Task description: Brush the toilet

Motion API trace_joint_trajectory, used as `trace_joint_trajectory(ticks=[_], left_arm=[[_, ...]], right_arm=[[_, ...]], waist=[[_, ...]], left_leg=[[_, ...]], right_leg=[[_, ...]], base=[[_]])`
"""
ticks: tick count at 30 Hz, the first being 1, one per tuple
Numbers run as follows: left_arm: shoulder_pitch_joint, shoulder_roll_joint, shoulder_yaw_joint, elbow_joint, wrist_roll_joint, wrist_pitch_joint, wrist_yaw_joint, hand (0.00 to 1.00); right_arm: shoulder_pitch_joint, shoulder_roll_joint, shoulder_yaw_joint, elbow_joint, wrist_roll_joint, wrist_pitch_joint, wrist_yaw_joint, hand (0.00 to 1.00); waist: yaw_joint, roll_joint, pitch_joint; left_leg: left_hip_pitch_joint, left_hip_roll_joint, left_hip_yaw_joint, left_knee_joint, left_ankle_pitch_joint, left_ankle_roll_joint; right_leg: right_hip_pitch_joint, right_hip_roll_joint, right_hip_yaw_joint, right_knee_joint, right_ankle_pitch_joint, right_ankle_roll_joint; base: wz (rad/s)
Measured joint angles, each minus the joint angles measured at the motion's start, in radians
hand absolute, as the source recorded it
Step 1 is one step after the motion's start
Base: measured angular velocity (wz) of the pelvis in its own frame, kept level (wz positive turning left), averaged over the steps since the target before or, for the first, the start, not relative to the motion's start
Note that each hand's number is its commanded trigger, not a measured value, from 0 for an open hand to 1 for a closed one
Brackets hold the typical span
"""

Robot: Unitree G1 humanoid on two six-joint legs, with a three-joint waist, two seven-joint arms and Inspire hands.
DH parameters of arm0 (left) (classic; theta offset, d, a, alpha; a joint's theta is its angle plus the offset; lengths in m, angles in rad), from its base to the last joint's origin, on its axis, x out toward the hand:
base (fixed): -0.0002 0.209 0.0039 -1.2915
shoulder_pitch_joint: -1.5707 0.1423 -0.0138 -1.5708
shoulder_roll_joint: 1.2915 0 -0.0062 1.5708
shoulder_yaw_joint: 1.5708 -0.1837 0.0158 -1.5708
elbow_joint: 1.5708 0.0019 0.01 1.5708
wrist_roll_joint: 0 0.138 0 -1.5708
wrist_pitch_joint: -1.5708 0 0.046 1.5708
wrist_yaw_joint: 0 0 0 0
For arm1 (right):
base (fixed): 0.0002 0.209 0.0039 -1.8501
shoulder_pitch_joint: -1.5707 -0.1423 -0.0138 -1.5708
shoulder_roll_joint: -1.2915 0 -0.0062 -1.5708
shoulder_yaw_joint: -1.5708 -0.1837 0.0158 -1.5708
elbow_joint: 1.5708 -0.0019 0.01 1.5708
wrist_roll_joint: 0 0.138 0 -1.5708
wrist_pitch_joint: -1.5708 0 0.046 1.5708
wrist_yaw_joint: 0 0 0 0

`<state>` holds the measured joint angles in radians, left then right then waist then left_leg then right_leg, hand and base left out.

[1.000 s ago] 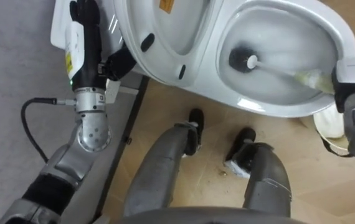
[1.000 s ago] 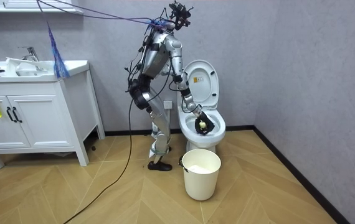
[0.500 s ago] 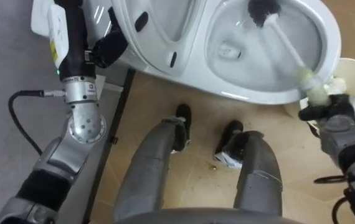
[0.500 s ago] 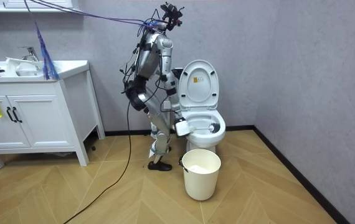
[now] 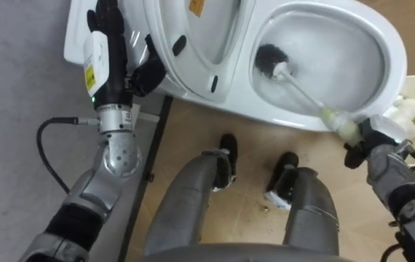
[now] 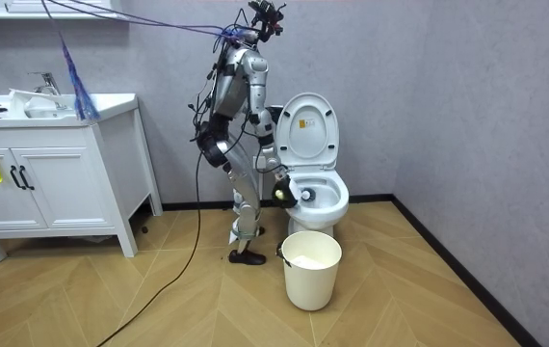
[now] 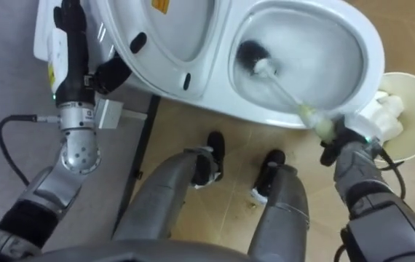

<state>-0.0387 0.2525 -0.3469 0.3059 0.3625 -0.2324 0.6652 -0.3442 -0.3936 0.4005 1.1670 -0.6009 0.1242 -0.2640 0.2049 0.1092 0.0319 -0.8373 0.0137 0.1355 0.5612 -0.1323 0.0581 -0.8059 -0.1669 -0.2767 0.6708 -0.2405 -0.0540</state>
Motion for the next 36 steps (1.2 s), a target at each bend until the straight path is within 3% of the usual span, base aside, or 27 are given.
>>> trace_joint_trajectory(ticks=[1, 5, 11, 18, 26, 29, 31, 36], left_arm=[[0.011, 0.004, -0.001, -0.003, -0.006, 0.0, 0.0, 0.0], [0.033, 0.018, -0.012, -0.016, -0.009, -0.009, 0.005, 0.0], [0.059, 0.022, -0.015, -0.026, -0.009, -0.014, 0.02, 0.0], [0.079, 0.039, -0.01, -0.021, -0.007, -0.01, 0.019, 0.0], [0.08, 0.045, -0.006, 0.062, -0.008, -0.009, -0.033, 0.0], [0.081, 0.049, 0.0, 0.113, -0.004, -0.01, -0.069, 0.0], [0.089, 0.049, 0.016, 0.147, -0.002, -0.01, -0.112, 0.0], [0.114, 0.048, 0.051, 0.21, 0.002, -0.01, -0.175, 0.0]], right_arm=[[0.002, -0.005, 0.005, -0.001, -0.027, 0.002, -0.003, 1.0], [0.022, -0.031, 0.028, -0.004, -0.078, 0.013, -0.019, 1.0], [0.034, -0.067, 0.052, -0.028, -0.187, 0.049, -0.026, 1.0], [0.131, -0.071, 0.059, -0.089, -0.282, 0.066, -0.069, 1.0], [0.247, -0.072, 0.069, -0.134, -0.382, 0.087, -0.041, 1.0], [0.285, -0.073, 0.067, -0.166, -0.453, 0.097, -0.02, 1.0], [0.302, -0.074, 0.07, -0.165, -0.475, 0.096, -0.003, 1.0], [0.348, -0.073, 0.077, -0.159, -0.511, 0.096, 0.027, 1.0]], waist=[[0.004, -0.006, 0.0041], [0.017, -0.007, 0.0055], [0.017, -0.011, 0.0071], [-0.007, -0.05, 0.0147], [-0.015, -0.09, 0.0084], [-0.007, -0.096, 0.001], [-0.005, -0.098, -0.0114], [0.011, -0.104, -0.0172]], left_leg=[[0.01, 0.002, 0.003, -0.013, 0.0, -0.003], [0.018, 0.014, 0.001, -0.015, -0.005, -0.013], [0.029, 0.012, -0.001, -0.014, -0.009, -0.02], [0.08, 0.011, 0.002, -0.006, -0.011, -0.022], [0.224, 0.01, 0.001, -0.054, -0.014, -0.027], [0.301, 0.011, 0.002, -0.09, -0.02, -0.035], [0.357, 0.015, 0.0, -0.115, -0.024, -0.041], [0.481, 0.012, -0.007, -0.167, -0.02, -0.048]], right_leg=[[0.008, 0.004, 0.003, -0.012, 0.001, -0.002], [0.026, 0.022, -0.003, -0.03, 0.001, -0.015], [0.035, 0.022, -0.002, -0.03, -0.016, -0.016], [0.097, 0.018, -0.005, -0.035, -0.035, -0.012], [0.247, 0.021, -0.025, -0.092, -0.04, -0.008], [0.32, 0.032, -0.025, -0.126, -0.038, -0.007], [0.378, 0.043, -0.026, -0.155, -0.038, -0.006], [0.496, 0.053, -0.026, -0.203, -0.042, -0.008]], base=[[-0.11], [0.0], [0.03], [0.02], [0.01], [-0.08], [0.0], [-0.05]])
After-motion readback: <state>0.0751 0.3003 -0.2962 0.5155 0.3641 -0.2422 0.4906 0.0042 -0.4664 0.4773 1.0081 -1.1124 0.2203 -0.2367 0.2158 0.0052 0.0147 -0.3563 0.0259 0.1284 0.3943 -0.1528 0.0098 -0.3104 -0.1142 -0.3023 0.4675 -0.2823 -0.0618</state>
